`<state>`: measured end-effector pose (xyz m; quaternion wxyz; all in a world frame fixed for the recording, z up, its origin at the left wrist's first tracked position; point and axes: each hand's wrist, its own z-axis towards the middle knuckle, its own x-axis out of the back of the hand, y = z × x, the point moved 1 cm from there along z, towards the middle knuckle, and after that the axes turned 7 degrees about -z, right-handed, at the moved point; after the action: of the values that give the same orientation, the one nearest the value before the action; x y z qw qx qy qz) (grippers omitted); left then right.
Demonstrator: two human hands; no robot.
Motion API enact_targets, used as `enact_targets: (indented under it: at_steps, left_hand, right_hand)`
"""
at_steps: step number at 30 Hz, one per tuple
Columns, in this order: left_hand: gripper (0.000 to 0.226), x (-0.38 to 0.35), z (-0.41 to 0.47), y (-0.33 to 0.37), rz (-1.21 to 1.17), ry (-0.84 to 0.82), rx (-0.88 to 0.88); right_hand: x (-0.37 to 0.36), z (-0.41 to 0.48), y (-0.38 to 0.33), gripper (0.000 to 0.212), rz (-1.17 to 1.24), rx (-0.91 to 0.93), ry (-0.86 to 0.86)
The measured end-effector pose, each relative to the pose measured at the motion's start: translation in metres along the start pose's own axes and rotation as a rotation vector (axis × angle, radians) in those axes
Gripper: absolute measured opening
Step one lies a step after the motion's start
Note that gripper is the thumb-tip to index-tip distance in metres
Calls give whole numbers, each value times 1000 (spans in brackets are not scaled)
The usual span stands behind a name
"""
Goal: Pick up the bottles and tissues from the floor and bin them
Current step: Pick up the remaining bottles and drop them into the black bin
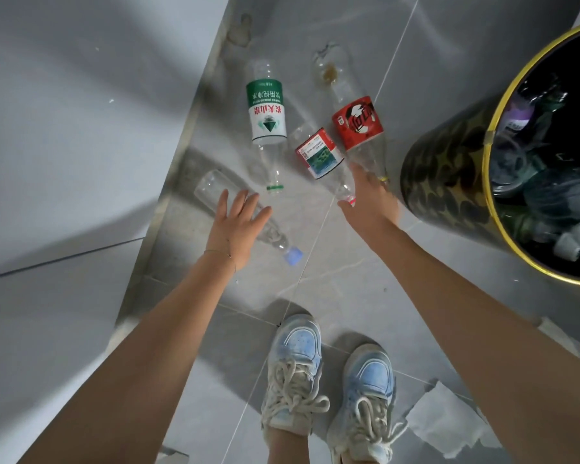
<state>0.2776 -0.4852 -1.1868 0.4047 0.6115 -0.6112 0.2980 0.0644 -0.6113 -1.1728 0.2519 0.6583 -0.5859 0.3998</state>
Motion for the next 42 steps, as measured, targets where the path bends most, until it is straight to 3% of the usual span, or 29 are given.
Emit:
enact_targets:
  at_steps: [3, 8, 12, 16, 22, 31, 36, 42]
  left_hand:
    - [81, -4, 0, -3, 54, 105, -16]
    - [89, 8, -9, -4, -34, 137, 47]
    - [70, 27, -18, 2, -251, 197, 130]
    - [52, 42, -18, 6, -476, 417, 232]
    - [52, 53, -18, 20, -901, 477, 426]
    - [58, 133, -38, 65, -1194, 548, 483]
    - [84, 209, -43, 92, -1311, 574, 415]
    - [78, 289, -25, 135, -1362, 555, 280]
  right_hand:
    - [-9, -5, -3, 63, 18, 2, -13]
    - [-16, -14, -9, 57, 142, -86, -74]
    - [-15, -11, -24, 68, 263, -175, -101]
    - [-16, -2, -42, 52, 437, -278, -145]
    - [-10, -16, -41, 48, 592, -391, -155]
    - [106, -88, -19, 24, 756, -288, 199]
    - [187, -121, 2, 20, 801, -245, 339]
    - [258, -149, 36, 14, 893, -319, 460]
